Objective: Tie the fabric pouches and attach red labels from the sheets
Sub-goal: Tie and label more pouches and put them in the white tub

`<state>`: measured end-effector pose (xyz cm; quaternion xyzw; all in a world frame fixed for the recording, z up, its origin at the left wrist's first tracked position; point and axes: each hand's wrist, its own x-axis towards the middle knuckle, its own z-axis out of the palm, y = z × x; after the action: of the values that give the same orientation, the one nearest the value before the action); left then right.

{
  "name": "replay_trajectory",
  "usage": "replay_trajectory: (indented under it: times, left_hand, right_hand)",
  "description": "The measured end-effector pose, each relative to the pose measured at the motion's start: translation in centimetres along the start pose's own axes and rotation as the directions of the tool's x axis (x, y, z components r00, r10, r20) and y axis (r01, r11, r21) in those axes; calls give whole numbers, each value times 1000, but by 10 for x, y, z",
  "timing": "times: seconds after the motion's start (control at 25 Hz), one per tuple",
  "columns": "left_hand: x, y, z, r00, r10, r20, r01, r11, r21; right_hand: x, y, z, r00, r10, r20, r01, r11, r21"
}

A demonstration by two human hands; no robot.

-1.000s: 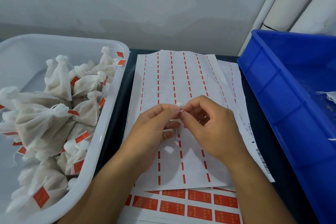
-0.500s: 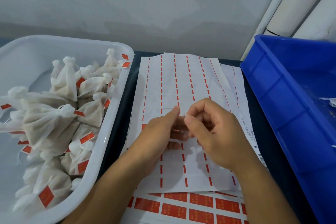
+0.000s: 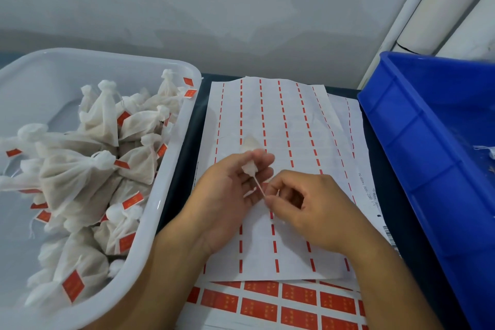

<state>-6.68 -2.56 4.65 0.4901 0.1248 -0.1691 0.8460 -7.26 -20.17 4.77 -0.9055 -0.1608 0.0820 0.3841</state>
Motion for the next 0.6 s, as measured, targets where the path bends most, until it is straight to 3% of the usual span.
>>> replay_trajectory:
  times: [0.08,0.16,0.28,0.32,0.4,0.48,0.6]
  left_hand:
    - [-1,4,-1,997,64,-46,-63,997,35]
    - [-1,6,0,990,111,-90,-95,982,164]
    - [-4,4,3,981,122,-149,-49,908,417]
    - [-5,2,3,981,134,-139,-36,835,549]
    - [-9,-3,1,987,149,-55,-43,584,811]
    - [-8,-9,-2,976,211,45,-126,391,912]
    - [-4,-17,-2,928,326,179,-247,181,952]
  right_hand:
    - [2,4,-6,996,93,-15,-93,996,-11]
    - [4,6,-12,975,221,2,-220,972,85]
    - [6,2,-15,929,363,77,-348,783,515]
    - [6,0,-17,922,378,84,-343,698,629]
    - [5,-1,-20,932,354,74,-289,609,739]
    - [3,1,-20,963,263,51,-208,616,760]
    - [0,-2,-17,993,117,9,-93,735,672]
